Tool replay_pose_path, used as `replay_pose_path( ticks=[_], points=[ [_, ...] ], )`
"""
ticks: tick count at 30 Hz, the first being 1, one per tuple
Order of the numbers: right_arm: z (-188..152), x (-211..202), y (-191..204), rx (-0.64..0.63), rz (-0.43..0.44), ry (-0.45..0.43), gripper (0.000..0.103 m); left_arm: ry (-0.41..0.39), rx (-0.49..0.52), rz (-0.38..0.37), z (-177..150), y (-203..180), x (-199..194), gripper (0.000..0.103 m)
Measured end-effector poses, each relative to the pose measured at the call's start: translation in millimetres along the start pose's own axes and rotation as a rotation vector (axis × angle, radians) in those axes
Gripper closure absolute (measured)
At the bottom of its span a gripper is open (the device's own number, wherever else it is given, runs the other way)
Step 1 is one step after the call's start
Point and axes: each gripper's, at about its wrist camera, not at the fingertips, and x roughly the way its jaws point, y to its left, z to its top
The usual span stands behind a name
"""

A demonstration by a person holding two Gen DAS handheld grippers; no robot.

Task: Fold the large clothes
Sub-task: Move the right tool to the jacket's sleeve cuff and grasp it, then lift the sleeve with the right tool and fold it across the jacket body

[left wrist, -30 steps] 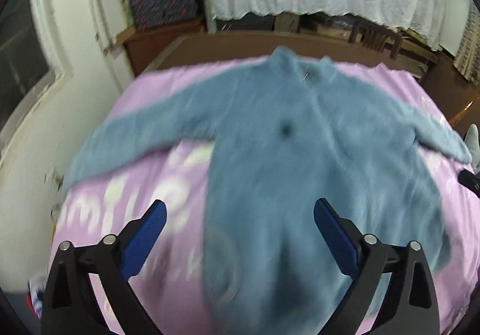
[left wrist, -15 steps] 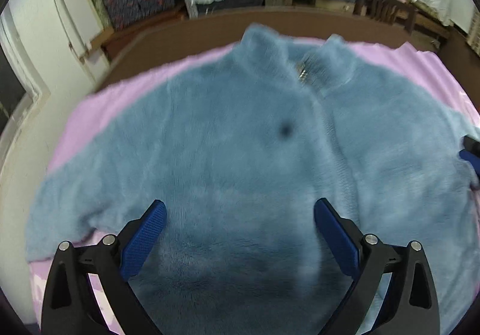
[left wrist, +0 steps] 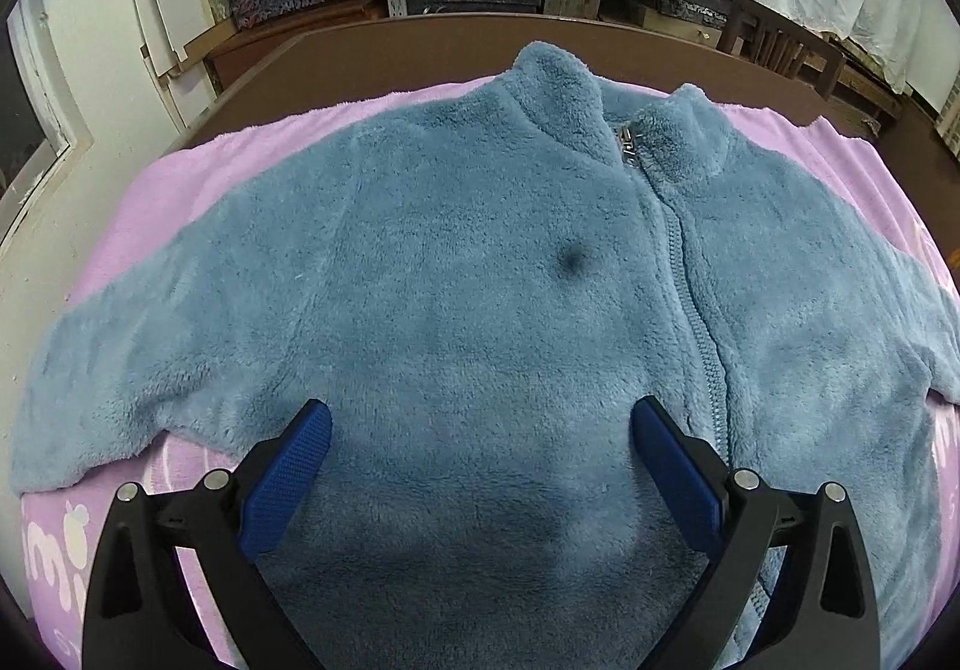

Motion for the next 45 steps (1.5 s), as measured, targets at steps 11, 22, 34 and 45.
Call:
replay_pose_path(
  ticks=[11,22,34,45],
  points=[
    [-7,-28,-83,0.196,-0.031,-0.016,0.055,-0.005,-0.002,0.001,-1,-1,-1,0.003],
    [16,0,-111,0.377,-0.010,-0.021,0.076,-0.005,-0.002,0.000,-2,0,0,0.003],
    [23,-12,-54,0.173,-0.003,-0.072,0.096,0.000,-0.036,-0.001,13,25,-15,0.003],
    [-20,1,127,-0.191,0.138,0.016,0.096,-0.066,-0.130,0.060,27,62,-34,0.003]
  ],
)
